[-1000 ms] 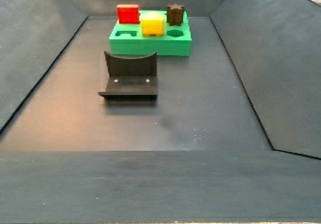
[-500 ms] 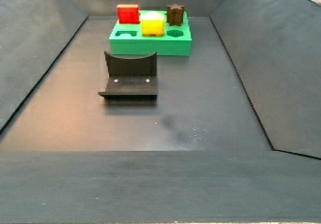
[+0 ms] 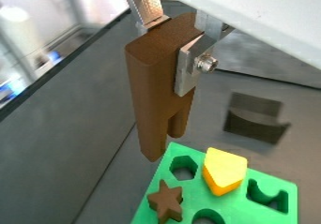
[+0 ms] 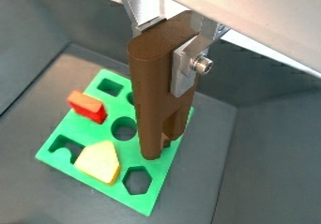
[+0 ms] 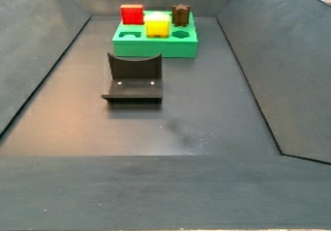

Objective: Pick up the square-circle object. Move up. Rotate the square-circle object. Place the square-circle object on the fixture. Regrasp the square-circle object. Move to above the board. Insert the square-circle object.
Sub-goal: Move to above the board, then insert the square-circle object.

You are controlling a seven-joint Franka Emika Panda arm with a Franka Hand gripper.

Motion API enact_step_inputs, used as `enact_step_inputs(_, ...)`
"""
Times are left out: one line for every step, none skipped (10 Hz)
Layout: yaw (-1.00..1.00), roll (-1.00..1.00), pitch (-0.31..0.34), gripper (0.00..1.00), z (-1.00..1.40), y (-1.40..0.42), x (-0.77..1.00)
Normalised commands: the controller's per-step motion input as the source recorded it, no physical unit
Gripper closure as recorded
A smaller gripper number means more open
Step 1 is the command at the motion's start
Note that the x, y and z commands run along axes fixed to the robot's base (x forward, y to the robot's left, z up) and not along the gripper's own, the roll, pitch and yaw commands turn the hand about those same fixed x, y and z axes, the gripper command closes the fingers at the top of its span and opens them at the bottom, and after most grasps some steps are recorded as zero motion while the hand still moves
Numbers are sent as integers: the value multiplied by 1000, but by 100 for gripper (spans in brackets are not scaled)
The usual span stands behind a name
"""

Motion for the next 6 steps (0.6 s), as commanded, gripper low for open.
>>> enact_step_inputs(1000, -174, -173, 100, -2, 3, -39)
enact_step_inputs(1000, -162, -221, 100, -1, 8, -53)
enact_step_inputs(906, -143, -226, 100, 3, 10, -52)
enact_step_inputs(548, -74, -181, 100, -5, 11, -52)
enact_step_inputs(236, -31, -113, 100, -1, 9, -40)
enact_step_inputs(-997, 0, -31, 100, -203, -134, 0)
